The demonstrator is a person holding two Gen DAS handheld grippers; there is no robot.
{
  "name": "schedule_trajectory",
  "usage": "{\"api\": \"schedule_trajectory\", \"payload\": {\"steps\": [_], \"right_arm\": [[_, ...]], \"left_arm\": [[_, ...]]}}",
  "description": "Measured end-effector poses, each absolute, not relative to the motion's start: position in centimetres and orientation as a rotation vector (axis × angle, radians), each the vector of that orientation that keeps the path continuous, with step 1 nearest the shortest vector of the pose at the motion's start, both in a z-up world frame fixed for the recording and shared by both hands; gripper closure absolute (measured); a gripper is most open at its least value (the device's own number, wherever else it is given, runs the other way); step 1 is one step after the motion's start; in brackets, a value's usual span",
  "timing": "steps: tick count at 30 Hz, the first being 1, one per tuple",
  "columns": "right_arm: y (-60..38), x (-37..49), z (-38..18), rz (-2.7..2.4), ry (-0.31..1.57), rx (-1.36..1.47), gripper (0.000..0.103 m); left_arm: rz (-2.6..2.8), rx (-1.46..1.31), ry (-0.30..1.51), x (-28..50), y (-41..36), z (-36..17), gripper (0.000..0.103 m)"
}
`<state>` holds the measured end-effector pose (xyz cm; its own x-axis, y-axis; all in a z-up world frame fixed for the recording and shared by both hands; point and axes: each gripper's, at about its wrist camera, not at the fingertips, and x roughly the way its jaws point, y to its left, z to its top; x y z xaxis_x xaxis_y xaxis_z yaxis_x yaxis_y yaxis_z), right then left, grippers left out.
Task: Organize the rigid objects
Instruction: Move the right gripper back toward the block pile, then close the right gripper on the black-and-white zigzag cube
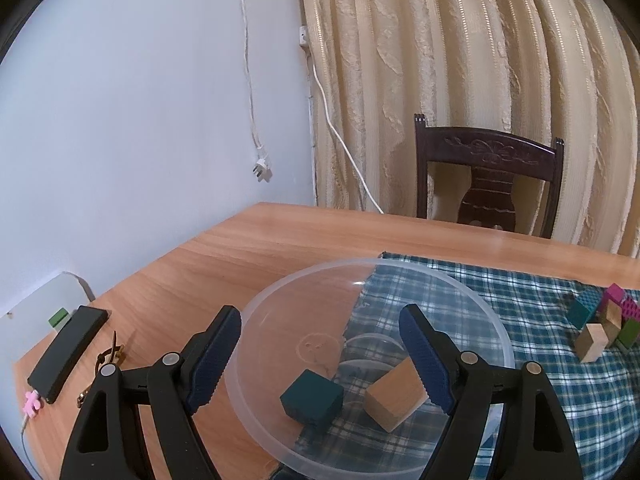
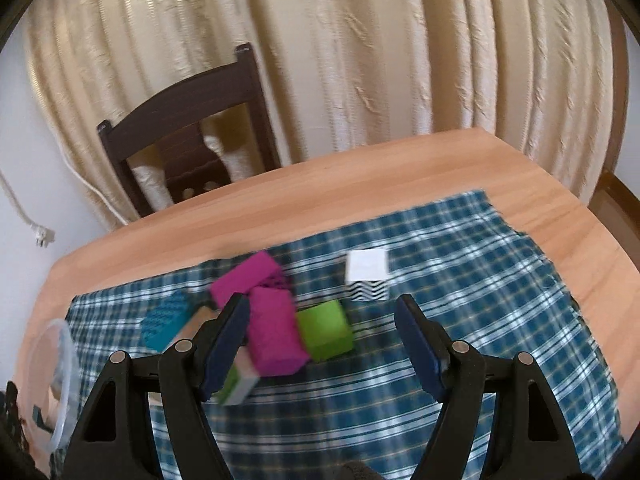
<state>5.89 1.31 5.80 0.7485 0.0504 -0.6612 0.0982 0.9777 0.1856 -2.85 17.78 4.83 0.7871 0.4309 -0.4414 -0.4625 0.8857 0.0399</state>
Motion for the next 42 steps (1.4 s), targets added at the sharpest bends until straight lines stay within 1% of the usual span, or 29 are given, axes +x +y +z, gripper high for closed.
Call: {"api": "schedule_trajectory", "payload": {"steps": [7, 22, 24, 25, 26, 28, 30, 31, 32, 35, 42], "right_arm": [[-0.4, 7.1, 4.8, -0.048, 0.754, 0.234, 0.028], [-1.3, 11.2, 2.6, -0.028, 0.828, 0.182, 0.029], [-1.3, 11.5, 2.2, -0.024, 0.839, 0.177, 0.033], [-1.3, 11.7, 1.9, -0.021, 0.845, 0.175, 0.037], [-1.3, 11.8, 1.8, -0.020, 0.850, 0.172, 0.044], [-1.4, 11.9, 1.6, -0.008, 0.850, 0.179, 0.047], [-1.5, 11.8, 1.7, -0.002, 0.848, 0.182, 0.056], [-1.6, 11.8, 1.6, -0.002, 0.849, 0.181, 0.063], [-1.7, 11.7, 1.6, 0.000, 0.851, 0.185, 0.066], [-2.1, 11.6, 1.7, 0.011, 0.854, 0.216, 0.070], [-3.1, 11.0, 2.0, 0.022, 0.844, 0.262, 0.070]], "left_arm": [[0.423, -0.071, 0.460, -2.8, 16.4, 5.1, 0.019], [0.188, -0.046, 0.534, -0.4, 9.6, 6.7, 0.019], [0.165, -0.042, 0.546, 0.1, 8.7, 6.7, 0.018], [0.145, -0.048, 0.559, 0.5, 8.2, 6.7, 0.018], [0.130, -0.052, 0.571, 0.9, 7.8, 6.6, 0.018], [0.104, -0.056, 0.597, 1.7, 7.1, 6.4, 0.019], [0.082, -0.061, 0.618, 2.4, 6.4, 6.1, 0.018], [0.074, -0.061, 0.630, 2.6, 6.0, 5.9, 0.018], [0.060, -0.063, 0.648, 3.1, 5.6, 5.7, 0.018], [0.026, -0.070, 0.683, 4.2, 4.5, 5.3, 0.019], [-0.038, -0.062, 0.733, 6.4, 1.9, 5.0, 0.019]]}}
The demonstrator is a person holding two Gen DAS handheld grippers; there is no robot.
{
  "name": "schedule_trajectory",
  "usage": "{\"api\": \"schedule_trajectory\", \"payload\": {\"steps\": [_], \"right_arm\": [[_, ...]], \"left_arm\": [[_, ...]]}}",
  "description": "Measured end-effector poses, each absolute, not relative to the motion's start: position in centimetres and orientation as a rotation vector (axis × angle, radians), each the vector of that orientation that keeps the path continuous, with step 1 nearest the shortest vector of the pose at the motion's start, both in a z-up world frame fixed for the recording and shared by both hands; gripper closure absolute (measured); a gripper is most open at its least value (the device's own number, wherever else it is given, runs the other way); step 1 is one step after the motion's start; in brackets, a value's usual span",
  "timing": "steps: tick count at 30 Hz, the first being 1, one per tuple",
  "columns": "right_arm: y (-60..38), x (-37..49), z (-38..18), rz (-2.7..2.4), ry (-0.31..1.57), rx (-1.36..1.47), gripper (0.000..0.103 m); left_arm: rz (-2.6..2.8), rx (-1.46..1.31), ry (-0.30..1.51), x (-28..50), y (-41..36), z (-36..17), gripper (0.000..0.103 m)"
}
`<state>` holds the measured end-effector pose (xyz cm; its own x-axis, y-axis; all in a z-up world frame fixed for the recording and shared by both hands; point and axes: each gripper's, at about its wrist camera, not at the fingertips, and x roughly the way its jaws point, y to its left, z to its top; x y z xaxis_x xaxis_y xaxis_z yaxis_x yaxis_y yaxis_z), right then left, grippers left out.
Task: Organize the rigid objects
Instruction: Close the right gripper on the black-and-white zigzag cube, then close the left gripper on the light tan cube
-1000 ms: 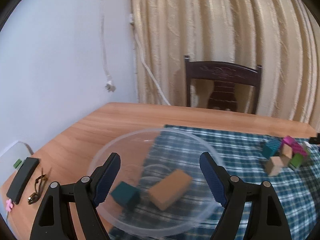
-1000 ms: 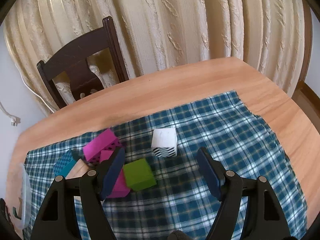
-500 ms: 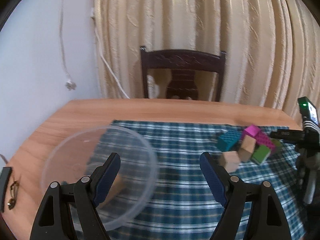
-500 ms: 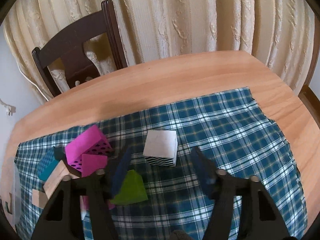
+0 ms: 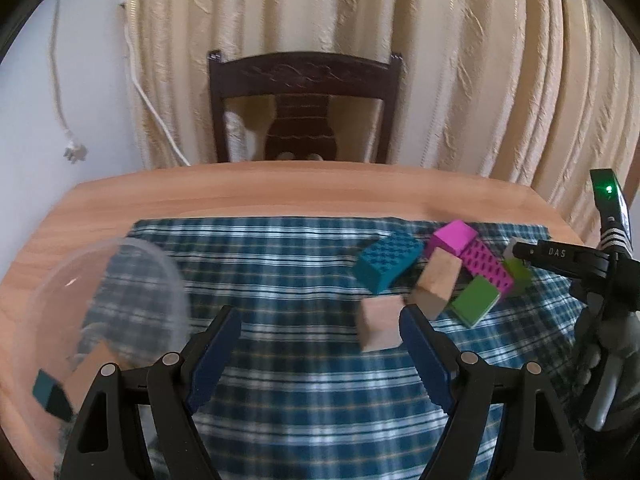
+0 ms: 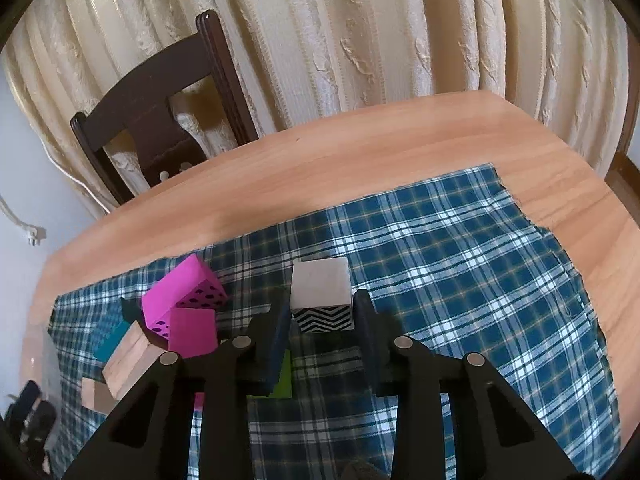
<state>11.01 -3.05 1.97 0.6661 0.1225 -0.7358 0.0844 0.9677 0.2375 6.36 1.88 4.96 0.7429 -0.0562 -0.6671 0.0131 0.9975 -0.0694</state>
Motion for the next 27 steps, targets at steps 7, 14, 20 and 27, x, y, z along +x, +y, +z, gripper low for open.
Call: {"api": "schedule_trajectory", "payload": {"steps": [7, 14, 20, 27], "right_arm": [[-4.1, 10.5, 2.5, 0.019, 0.831, 0.309, 0.070], [-4.0, 10.1, 3.0, 0.022, 0.818, 0.311, 0.071], [-3.5, 9.9, 3.3, 0.028, 0.807, 0.299, 0.071], [-3.4, 9.7, 3.3, 0.029, 0.809, 0.292, 0.071]], "left_arm": [[-0.066, -0.071, 0.785, 8.6, 0.6, 3.7, 0.019], [-0.092, -0.054, 0.797, 9.2, -0.1, 2.6, 0.019], [-0.104, -0.064, 0.832, 9.8, 0.0, 1.8, 0.032], [-0.146, -0.085, 0.857, 10.2, 0.0, 1.3, 0.046]]}}
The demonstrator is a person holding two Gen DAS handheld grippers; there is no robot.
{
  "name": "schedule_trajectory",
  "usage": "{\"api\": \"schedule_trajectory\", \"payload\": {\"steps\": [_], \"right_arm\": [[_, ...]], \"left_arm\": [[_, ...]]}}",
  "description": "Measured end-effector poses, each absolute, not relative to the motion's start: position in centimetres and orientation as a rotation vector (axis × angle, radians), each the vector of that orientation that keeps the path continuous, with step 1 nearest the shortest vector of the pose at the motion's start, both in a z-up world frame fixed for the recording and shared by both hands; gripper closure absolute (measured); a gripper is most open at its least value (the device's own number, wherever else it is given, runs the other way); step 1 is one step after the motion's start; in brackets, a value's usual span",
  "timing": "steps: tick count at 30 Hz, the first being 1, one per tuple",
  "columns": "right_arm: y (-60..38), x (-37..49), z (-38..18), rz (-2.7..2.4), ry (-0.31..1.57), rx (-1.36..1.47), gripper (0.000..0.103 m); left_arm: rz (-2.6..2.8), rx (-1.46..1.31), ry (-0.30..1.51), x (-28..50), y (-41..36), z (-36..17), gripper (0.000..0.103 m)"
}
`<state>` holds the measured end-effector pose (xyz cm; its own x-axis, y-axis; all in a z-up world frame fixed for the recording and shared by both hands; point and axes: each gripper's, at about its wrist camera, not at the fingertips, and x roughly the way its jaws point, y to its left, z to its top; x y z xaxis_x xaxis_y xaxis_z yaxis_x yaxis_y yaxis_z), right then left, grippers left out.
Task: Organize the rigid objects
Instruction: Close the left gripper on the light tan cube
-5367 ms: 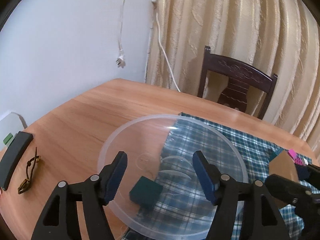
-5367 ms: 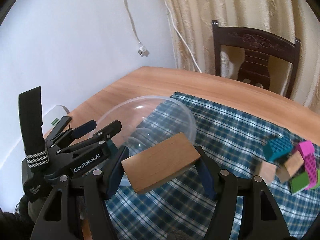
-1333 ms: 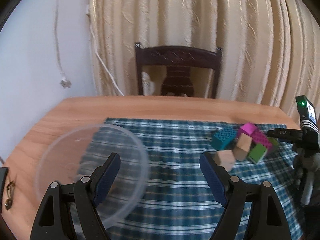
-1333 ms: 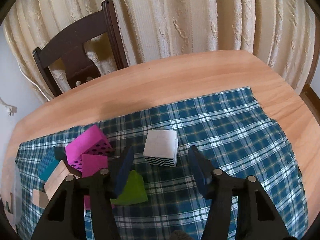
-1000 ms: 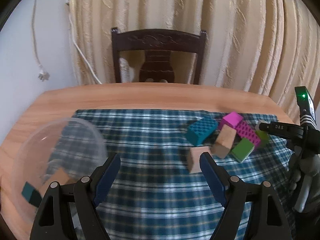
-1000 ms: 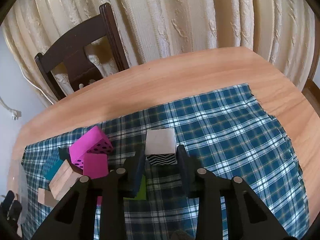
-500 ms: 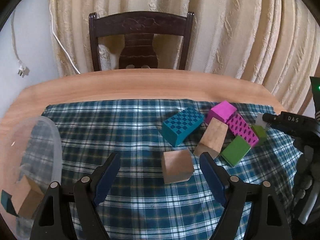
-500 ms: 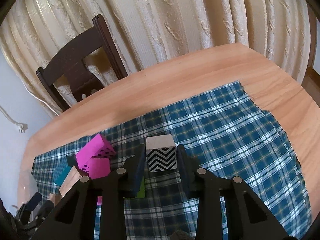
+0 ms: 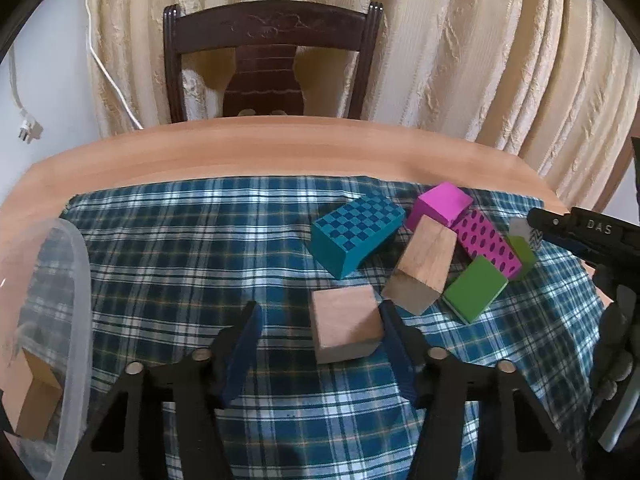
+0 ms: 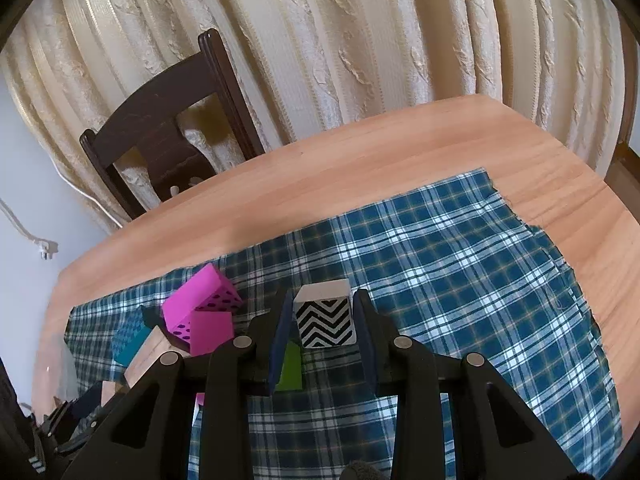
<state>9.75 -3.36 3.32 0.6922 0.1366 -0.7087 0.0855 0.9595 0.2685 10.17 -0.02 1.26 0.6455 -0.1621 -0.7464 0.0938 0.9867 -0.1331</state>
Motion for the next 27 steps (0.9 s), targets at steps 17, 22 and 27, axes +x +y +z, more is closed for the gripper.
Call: {"api": "schedule_trajectory", "payload": {"steps": [17, 22, 27], "right_arm": [[-3.6, 10.6, 1.9, -0.020, 0.851, 0.257, 0.069], [-3.4, 10.7, 1.7, -0.024, 0.850, 0.246, 0.069], [-3.4, 10.6, 1.8, -0.028, 0.846, 0.251, 0.070]], "left_arm": [[-0.125, -0.095, 0.754, 8.0, 1.0, 3.6, 0.071], [-0.109, -0.094, 0.708, 7.4, 1.5, 5.0, 0.071], [-0.079, -0.096, 0.677, 7.0, 2.2, 5.9, 0.071]]}}
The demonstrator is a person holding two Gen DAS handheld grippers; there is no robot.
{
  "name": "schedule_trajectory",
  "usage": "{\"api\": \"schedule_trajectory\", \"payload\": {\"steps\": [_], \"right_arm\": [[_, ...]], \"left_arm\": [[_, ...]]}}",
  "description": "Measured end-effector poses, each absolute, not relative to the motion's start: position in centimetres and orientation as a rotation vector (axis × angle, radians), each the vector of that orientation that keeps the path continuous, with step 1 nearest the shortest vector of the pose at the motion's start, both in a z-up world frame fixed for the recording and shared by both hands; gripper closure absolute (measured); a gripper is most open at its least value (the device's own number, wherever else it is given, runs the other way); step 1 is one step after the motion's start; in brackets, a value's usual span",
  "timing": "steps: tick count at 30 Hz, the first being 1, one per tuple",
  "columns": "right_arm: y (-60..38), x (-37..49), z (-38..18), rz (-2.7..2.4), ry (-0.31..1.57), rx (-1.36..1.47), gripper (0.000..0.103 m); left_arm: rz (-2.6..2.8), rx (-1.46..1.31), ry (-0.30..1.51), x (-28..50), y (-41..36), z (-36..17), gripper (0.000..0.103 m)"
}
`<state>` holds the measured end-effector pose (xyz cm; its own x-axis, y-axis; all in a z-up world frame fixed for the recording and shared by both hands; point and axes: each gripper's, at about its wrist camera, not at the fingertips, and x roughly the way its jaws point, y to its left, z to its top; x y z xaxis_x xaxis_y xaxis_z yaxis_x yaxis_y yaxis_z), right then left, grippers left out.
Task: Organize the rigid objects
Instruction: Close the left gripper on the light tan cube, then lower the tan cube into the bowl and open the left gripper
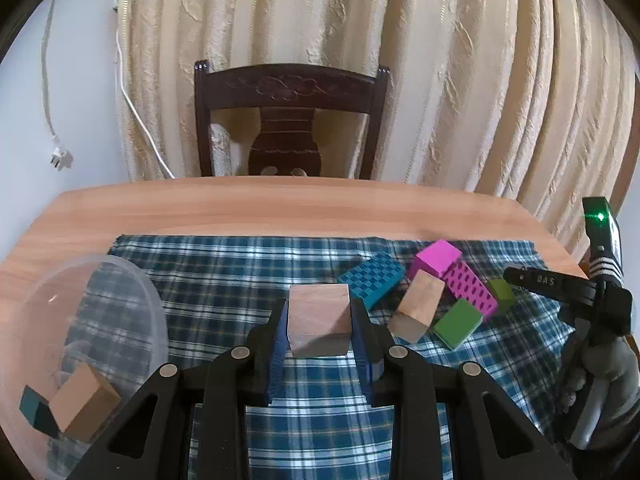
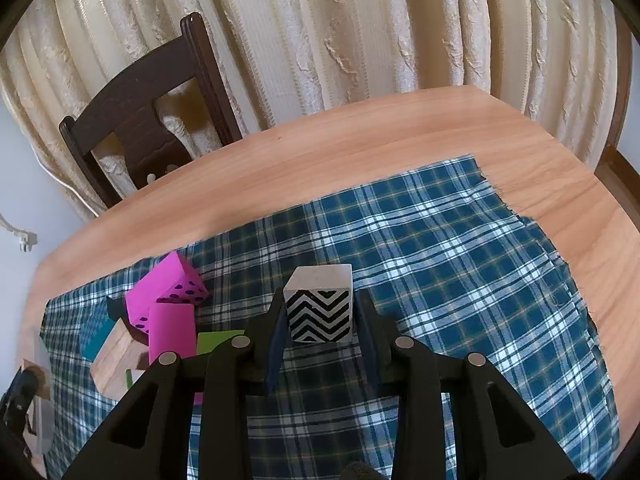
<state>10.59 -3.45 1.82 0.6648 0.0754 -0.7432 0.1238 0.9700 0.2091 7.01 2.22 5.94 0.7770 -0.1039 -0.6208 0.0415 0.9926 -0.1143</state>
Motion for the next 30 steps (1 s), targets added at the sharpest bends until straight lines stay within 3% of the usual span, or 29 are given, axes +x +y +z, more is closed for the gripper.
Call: {"api": "schedule_trajectory", "payload": {"steps": [30], "right_arm": [[-2.4, 8.2, 5.2, 0.027, 0.744, 0.267, 0.072]], "left_arm": [[0.273, -0.200, 0.581, 5.2, 11.9, 8.0, 0.071]]}}
